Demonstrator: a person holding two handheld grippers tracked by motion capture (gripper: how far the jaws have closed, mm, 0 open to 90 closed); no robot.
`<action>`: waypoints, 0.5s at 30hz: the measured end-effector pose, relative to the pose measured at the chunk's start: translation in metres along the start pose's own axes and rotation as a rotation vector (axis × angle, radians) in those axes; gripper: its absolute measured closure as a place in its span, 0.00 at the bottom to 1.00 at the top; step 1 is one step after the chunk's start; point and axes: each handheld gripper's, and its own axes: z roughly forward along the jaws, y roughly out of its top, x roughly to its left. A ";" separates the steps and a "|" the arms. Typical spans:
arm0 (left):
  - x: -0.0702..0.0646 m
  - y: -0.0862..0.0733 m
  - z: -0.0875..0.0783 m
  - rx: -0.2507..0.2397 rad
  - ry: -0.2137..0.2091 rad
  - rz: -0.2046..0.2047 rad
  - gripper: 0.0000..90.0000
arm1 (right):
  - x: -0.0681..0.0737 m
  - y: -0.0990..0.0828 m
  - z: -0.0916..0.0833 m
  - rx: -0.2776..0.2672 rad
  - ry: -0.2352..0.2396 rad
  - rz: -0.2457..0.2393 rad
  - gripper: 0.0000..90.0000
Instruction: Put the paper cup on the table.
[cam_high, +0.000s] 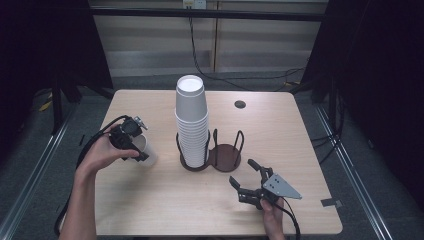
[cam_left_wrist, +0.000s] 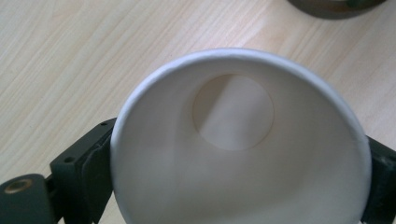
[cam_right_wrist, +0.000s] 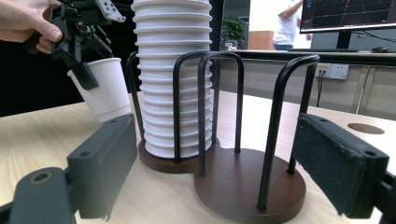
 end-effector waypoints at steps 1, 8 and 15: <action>0.000 0.000 0.000 -0.004 -0.003 0.002 0.08 | 0.000 0.000 0.000 0.000 0.000 0.000 0.15; -0.003 0.003 0.008 0.026 0.006 0.012 0.07 | 0.000 0.000 0.000 0.000 0.000 0.000 0.15; -0.001 0.008 0.013 0.037 -0.002 0.016 0.06 | 0.000 0.000 0.000 0.000 0.000 0.000 0.15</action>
